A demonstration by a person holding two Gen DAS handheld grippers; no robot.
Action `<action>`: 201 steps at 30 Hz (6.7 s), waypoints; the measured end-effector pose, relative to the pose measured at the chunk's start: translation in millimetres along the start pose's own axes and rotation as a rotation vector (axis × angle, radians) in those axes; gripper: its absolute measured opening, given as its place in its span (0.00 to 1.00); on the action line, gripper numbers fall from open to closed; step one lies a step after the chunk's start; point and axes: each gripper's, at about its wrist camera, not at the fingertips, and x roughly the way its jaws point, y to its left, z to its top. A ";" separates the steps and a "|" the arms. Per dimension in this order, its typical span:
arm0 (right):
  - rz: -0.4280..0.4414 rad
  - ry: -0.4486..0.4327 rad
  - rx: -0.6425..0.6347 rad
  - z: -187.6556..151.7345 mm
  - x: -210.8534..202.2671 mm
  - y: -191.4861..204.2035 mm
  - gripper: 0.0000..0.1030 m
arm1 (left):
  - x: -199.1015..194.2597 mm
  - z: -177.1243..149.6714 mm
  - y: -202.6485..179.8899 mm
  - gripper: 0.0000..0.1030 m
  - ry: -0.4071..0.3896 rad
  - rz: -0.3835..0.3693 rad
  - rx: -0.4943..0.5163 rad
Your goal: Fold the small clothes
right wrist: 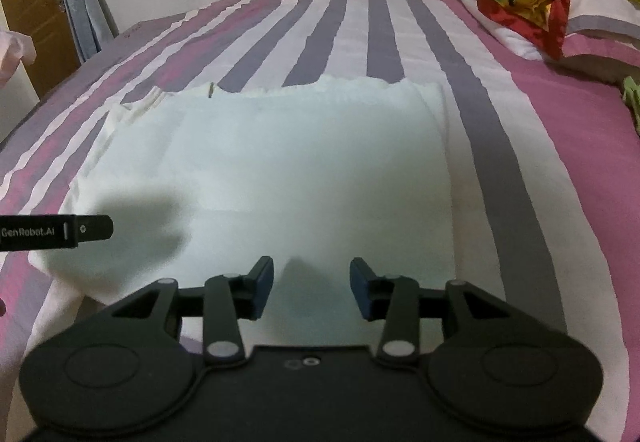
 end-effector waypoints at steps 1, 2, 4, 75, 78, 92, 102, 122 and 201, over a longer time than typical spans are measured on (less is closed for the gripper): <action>0.003 -0.001 0.002 1.0 0.8 0.8 0.41 | 0.3 1.0 -1.0 0.90 -0.002 -0.001 0.001; 0.004 -0.004 0.002 1.8 1.4 1.9 0.41 | 1.3 2.1 -1.4 0.90 -0.002 -0.003 0.001; 0.008 -0.005 0.000 3.6 3.7 4.2 0.41 | 4.5 3.1 -1.4 0.90 -0.001 -0.001 -0.001; 0.027 0.015 -0.042 4.4 28.3 30.8 0.51 | 57.1 -52.7 96.5 0.25 0.010 -0.375 -0.855; 0.019 -0.006 -0.035 6.3 24.3 29.9 0.50 | 60.0 -54.1 96.5 0.10 0.023 -0.364 -0.852; -0.025 0.037 -0.153 -2.8 38.5 39.1 0.52 | 59.7 -48.0 92.7 0.10 0.028 -0.307 -0.834; 0.050 0.018 -0.054 0.1 30.4 21.1 0.52 | 20.1 -11.7 63.0 0.07 -0.101 -0.318 -0.610; 0.075 -0.025 0.102 -13.8 -2.9 -62.3 0.52 | 6.3 1.9 -142.9 0.07 0.067 -0.488 0.196; 0.096 0.078 0.155 14.6 3.3 -93.4 0.30 | 31.9 15.6 -86.8 0.73 0.051 -0.263 -0.104</action>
